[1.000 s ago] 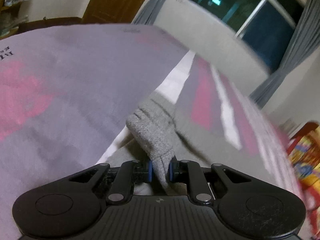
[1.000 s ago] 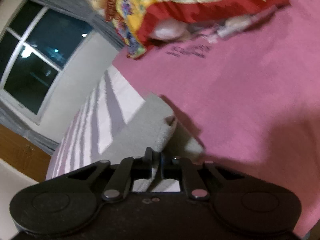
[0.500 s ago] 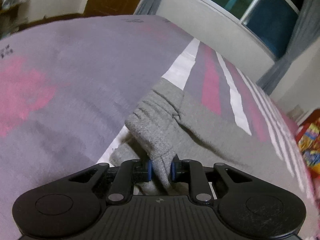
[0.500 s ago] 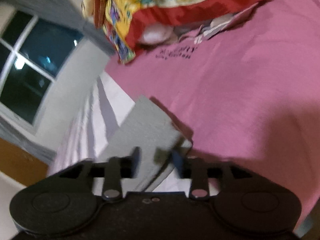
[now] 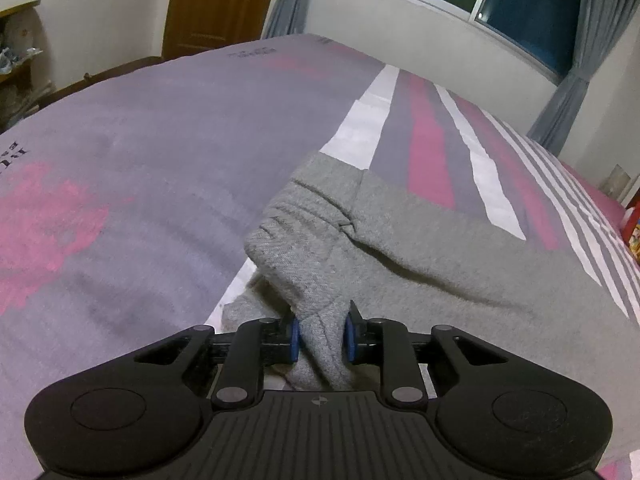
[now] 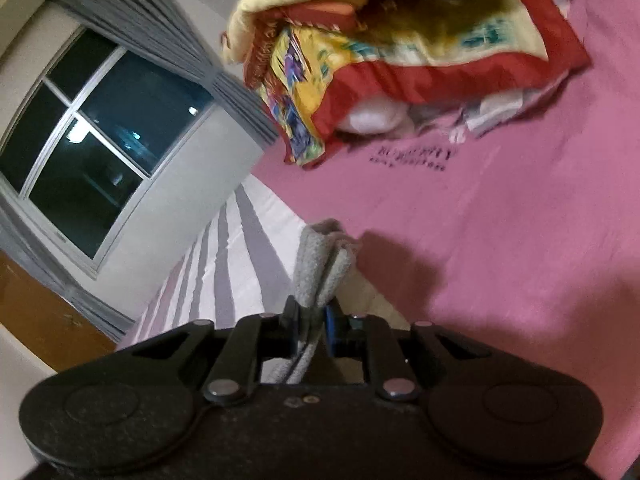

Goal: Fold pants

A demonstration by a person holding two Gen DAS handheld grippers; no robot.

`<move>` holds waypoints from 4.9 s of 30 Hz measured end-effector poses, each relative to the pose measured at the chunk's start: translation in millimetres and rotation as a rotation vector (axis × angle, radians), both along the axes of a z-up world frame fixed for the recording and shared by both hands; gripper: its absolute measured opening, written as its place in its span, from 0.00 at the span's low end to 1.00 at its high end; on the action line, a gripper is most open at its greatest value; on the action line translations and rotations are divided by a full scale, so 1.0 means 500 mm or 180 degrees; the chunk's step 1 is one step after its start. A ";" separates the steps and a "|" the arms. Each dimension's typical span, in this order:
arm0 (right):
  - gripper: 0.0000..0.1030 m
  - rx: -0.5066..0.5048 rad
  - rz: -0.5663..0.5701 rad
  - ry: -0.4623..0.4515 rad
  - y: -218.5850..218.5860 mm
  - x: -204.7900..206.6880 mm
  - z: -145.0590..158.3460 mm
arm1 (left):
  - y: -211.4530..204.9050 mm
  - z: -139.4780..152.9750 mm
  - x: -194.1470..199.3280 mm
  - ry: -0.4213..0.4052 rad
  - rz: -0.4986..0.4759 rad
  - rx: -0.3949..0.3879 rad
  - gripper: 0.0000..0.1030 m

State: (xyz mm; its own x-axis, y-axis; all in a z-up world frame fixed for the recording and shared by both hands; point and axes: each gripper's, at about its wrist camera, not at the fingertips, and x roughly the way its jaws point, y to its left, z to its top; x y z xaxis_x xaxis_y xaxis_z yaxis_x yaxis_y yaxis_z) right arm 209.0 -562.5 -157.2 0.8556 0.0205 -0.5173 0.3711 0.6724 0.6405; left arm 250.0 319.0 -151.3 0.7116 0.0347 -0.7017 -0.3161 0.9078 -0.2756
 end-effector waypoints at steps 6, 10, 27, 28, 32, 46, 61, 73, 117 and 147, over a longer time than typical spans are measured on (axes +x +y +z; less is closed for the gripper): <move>0.16 0.0286 0.0082 0.0363 -0.025 0.021 -0.036 | 0.001 0.039 -0.026 -0.0089 0.0031 0.0110 0.43; 0.16 0.0484 0.0151 0.0357 -0.044 0.018 -0.046 | 0.026 0.074 -0.104 -0.0413 0.0417 0.0114 0.67; 0.18 0.0764 0.0098 0.0241 -0.063 0.009 -0.069 | -0.121 0.025 -0.054 -0.0110 -0.0379 0.0324 0.74; 0.18 0.0773 0.0097 0.0244 -0.064 0.015 -0.071 | -0.119 0.030 -0.064 -0.0165 -0.0359 0.0307 0.74; 0.15 0.0639 0.0094 0.0397 -0.060 0.037 -0.059 | -0.100 0.043 -0.123 -0.0326 -0.0143 0.0193 0.77; 0.16 -0.1662 0.1312 0.0350 0.361 0.239 0.187 | 0.053 0.002 -0.338 -0.0321 0.0515 -0.0038 0.82; 0.16 -0.3109 0.3765 -0.0597 0.911 0.148 0.115 | 0.123 -0.032 -0.462 -0.0268 0.0760 -0.0084 0.82; 0.44 -0.3124 0.4302 -0.0427 0.939 0.081 0.092 | 0.081 -0.049 -0.460 -0.0233 0.0611 -0.0171 0.82; 0.30 -0.1805 0.1874 0.0116 0.518 0.042 0.084 | -0.380 0.002 -0.004 -0.0451 -0.1076 -0.1505 0.52; 0.42 -0.1802 0.1931 0.0638 0.510 0.174 0.049 | -0.481 -0.003 0.150 -0.0123 -0.1749 -0.0323 0.35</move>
State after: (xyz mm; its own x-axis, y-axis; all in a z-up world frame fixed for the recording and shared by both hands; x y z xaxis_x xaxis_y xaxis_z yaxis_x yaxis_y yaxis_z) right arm 296.1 -307.6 -132.8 0.6712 0.1384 -0.7282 -0.0862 0.9903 0.1087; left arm 325.3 78.4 -152.7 0.6311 -0.4150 -0.6553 0.2081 0.9045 -0.3723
